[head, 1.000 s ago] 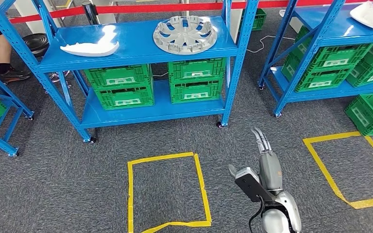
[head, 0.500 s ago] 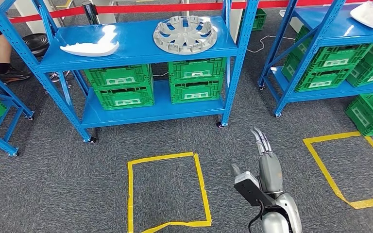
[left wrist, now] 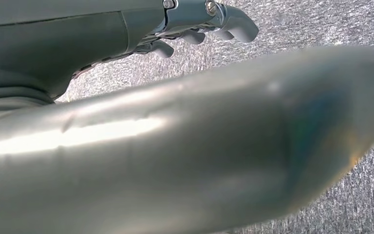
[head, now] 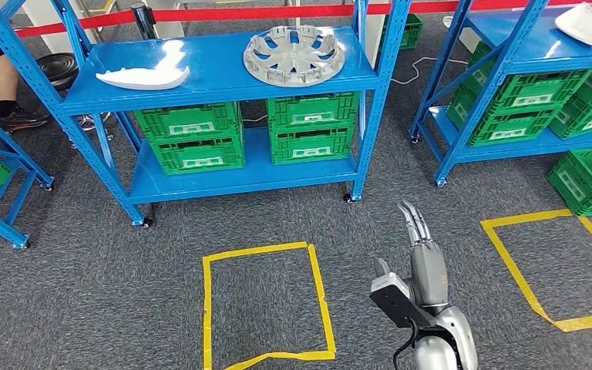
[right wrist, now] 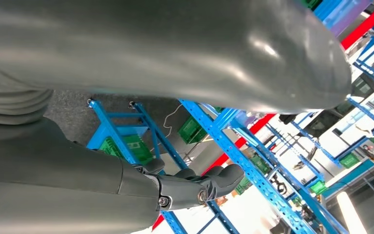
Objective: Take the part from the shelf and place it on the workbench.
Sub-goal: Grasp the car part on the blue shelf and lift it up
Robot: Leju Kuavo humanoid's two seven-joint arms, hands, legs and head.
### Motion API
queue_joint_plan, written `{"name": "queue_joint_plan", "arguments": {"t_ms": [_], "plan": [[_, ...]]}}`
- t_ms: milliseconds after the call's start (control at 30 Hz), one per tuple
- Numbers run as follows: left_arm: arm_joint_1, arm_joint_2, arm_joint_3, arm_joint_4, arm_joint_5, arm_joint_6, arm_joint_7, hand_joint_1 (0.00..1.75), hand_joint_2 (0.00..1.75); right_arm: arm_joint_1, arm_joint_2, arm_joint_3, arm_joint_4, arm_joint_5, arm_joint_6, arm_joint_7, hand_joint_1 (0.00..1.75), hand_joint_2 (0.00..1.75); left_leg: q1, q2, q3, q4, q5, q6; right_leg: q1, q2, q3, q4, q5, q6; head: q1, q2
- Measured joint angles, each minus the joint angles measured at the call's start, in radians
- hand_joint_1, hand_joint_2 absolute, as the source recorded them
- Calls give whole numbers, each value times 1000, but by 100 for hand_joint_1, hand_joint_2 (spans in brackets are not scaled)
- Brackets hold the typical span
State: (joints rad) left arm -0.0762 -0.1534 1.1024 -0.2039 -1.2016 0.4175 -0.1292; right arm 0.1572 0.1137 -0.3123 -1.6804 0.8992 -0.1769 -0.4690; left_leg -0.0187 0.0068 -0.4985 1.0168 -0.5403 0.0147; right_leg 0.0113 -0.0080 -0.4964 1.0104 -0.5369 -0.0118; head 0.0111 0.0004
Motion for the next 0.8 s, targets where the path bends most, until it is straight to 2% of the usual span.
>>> {"name": "queue_joint_plan", "arguments": {"t_ms": [167, 267, 333, 400, 433, 467, 500, 567, 600, 633, 667, 767, 800], "plan": [[0, 0, 0, -1, 0, 0, 1, 0, 0, 1, -7, 5, 0, 0, -5, 0, 0, 0, -3, 0, -6, 4, 0, 8, -3, 0, -3, -1, 4, 6, 0, 0], [0, 0, 0, 0, -1, 0, 5, 0, 0, 4, -13, 5, -1, -1, -12, -3, 0, 0, 1, 1, -3, -8, 8, 20, -2, 0, -10, 3, 0, 16, 0, 0], [0, 0, 0, 0, -5, -3, 9, 0, 0, 14, -15, 5, -3, -2, -17, -7, 0, 0, 8, 3, 3, -19, 15, 28, -2, 3, -43, 68, -34, 24, 3, 0], [1, 1, 0, -1, -9, -7, 16, 0, 0, 30, -16, 4, -6, -2, -20, -10, 0, 0, 10, 3, 1, -20, 15, 30, -8, 6, -118, 205, -89, 30, 6, 0], [2, 1, 0, -1, -11, -9, 20, 0, 0, 39, -16, 4, -8, -2, -21, -12, 0, 0, 10, 3, 0, -18, 14, 29, -12, 7, -154, 264, -103, 33, 6, 0], [3, 1, 0, -1, -12, -10, 22, 0, 0, 47, -16, 3, -9, -2, -21, -14, 0, 0, 11, 3, 0, -17, 11, 28, -15, 7, -177, 290, -96, 35, 5, 0], [3, 1, 0, -1, -13, -11, 23, 0, 0, 51, -16, 1, -10, -2, -21, -17, 0, 0, 12, 2, 3, -15, 8, 25, -18, 6, -179, 274, -68, 36, 5, 0], [2, 1, 0, -1, -12, -11, 18, 0, 0, 53, -16, -4, -11, -3, -21, -24, 0, 0, 15, 1, 9, -12, -1, 18, -22, 5, -133, 149, 15, 37, 5, 0], [2, 1, 0, -1, -12, -10, 14, 0, 0, 53, -16, -7, -12, -4, -20, -26, 0, 0, 14, 0, 9, -8, -6, 12, -21, 5, -107, 86, 41, 35, 6, 0], [1, 2, 0, -1, -11, -10, 10, 0, 0, 53, -16, -9, -13, -4, -20, -28, 0, 0, 13, 0, 7, -6, -10, 6, -20, 5, -89, 43, 53, 31, 6, 0], [0, 3, 0, -1, -11, -10, 8, 0, 0, 53, -16, -11, -15, -5, -20, -30, 0, 0, 13, 0, 4, -5, -13, 0, -19, 6, -81, 24, 52, 26, 5, 0], [-3, 5, 0, -2, -11, -9, 7, 0, 0, 53, -15, -14, -20, -7, -24, -40, 0, 0, 14, 1, 6, -4, -19, -19, -17, 9, -79, 17, 48, 6, 5, 0], [-4, 6, 0, -2, -11, -9, 7, 0, 0, 53, -15, -15, -22, -8, -27, -44, 0, 0, 14, 0, 0, 12, -29, -26, -19, 9, -75, 13, 48, 0, 3, 0]]}}
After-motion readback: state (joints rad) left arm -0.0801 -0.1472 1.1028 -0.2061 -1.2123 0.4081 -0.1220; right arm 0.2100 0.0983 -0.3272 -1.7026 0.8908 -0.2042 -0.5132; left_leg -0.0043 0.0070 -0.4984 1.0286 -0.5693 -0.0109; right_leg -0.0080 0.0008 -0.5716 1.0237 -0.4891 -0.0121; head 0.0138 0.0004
